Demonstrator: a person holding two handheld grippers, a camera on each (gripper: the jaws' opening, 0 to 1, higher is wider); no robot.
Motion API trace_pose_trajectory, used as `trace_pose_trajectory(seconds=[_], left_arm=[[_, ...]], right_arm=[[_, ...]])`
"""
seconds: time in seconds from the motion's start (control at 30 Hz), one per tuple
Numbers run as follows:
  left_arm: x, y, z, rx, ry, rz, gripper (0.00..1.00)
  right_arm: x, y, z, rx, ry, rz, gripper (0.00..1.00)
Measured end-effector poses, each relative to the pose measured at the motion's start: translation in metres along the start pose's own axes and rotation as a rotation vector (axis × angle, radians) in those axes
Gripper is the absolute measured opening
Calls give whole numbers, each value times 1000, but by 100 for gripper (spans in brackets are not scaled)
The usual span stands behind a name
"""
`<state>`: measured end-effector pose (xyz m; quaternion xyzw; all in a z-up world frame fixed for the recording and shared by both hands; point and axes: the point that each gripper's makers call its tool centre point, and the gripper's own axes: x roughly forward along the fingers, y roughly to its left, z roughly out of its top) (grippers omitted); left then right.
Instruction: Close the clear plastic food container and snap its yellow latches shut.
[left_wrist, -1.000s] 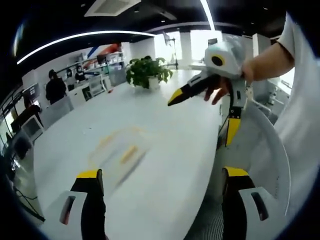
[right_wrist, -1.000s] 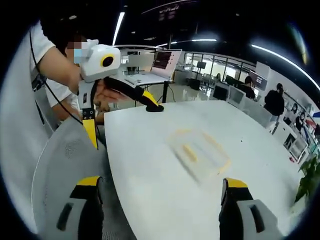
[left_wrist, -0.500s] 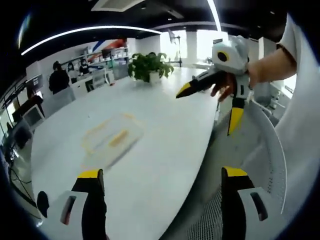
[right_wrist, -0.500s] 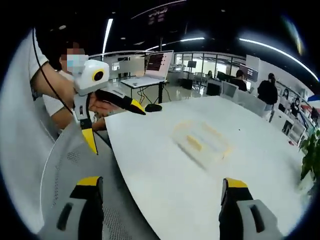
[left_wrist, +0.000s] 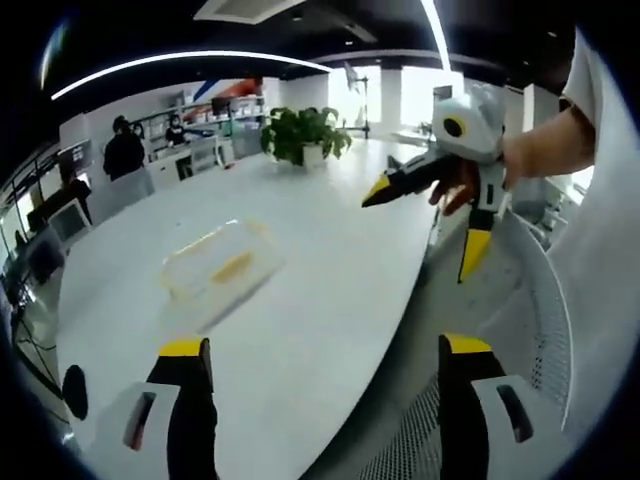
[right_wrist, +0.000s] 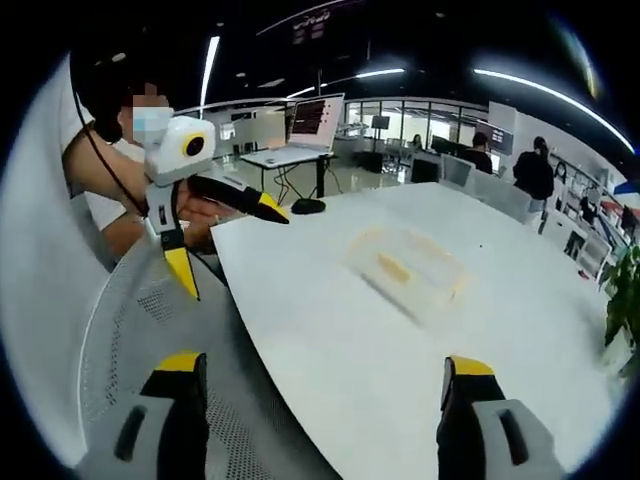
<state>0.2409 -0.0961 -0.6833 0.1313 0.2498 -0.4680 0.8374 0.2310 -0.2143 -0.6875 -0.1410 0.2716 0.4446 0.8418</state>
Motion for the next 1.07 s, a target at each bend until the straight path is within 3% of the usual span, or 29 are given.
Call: trace_pose_trajectory(seconds=[0.53, 1.07], left_arm=[[0, -1, -1, -29, -18, -2, 92], [-2, 1, 0, -35, -30, 5, 91]], right_arm=[[-3, -5, -5, 52, -15, -30, 96], [-4, -3, -5, 44, -16, -26, 93]])
